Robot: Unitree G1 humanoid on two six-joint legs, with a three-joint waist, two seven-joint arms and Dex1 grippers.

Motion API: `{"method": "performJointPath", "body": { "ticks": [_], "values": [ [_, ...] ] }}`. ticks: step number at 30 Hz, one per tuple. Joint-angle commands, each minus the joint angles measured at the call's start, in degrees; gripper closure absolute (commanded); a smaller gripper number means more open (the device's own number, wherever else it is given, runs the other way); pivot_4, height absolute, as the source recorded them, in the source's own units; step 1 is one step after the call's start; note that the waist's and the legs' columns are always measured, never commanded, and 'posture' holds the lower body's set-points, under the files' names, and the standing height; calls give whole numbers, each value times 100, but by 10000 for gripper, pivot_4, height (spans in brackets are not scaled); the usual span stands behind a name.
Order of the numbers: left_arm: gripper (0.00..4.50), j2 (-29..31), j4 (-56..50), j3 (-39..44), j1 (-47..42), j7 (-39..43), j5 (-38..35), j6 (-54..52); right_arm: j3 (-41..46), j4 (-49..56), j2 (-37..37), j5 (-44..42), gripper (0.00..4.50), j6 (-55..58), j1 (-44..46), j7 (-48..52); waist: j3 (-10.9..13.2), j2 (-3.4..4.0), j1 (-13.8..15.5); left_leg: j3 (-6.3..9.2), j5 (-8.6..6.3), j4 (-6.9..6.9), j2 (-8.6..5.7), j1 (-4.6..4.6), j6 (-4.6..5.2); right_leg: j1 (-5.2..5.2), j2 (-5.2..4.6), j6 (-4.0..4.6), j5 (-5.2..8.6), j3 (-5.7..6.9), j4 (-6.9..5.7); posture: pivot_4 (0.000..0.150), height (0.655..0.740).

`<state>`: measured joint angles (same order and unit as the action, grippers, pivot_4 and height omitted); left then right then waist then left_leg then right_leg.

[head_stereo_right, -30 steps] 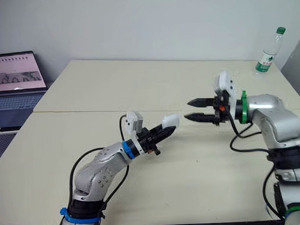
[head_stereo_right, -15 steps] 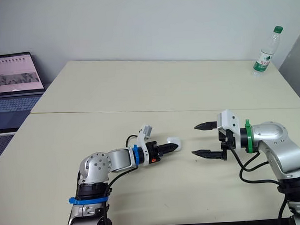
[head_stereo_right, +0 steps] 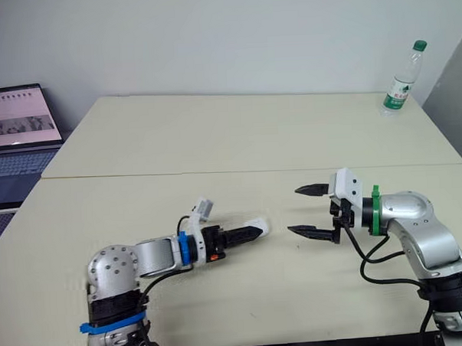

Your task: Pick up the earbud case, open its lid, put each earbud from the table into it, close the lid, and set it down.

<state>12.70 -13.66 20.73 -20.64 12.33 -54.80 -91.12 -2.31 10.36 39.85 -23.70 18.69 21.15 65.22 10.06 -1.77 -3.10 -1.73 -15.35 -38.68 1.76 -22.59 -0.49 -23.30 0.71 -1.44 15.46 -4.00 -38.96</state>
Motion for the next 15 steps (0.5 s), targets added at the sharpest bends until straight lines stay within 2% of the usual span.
{"method": "performJointPath", "body": {
  "ticks": [1,5,7,10,15],
  "values": [
    [142,1335,-583,-42,633,587,521,758,34,-187,6,-9,0,-194,197,149,0,-4,-60,1,-1,5,2,7,-2,2,3,7,4,-1,-2,1500,7400],
    [142,2935,-1304,-900,1525,2549,1985,4137,135,-558,80,-127,0,-179,328,350,8,-7,-73,-6,25,83,-4,47,-54,0,4,40,21,-10,1,1500,7400],
    [142,3230,-1181,-904,1684,2675,2586,5187,189,-731,180,-123,0,-199,359,474,8,-6,6,-8,27,85,0,44,-59,-2,-3,62,33,1,1,1500,7400],
    [142,3171,-1132,-693,1703,2520,2906,5875,279,-830,345,-174,0,-87,354,599,9,-7,157,-9,25,82,-8,29,-56,-2,-29,66,39,17,8,1500,7400],
    [142,3301,-1197,-347,1836,2770,2846,6144,460,-655,538,-425,0,347,405,589,10,-9,156,-3,21,70,-8,-14,-47,-21,-37,45,28,27,23,1500,7400]
  ]
}}
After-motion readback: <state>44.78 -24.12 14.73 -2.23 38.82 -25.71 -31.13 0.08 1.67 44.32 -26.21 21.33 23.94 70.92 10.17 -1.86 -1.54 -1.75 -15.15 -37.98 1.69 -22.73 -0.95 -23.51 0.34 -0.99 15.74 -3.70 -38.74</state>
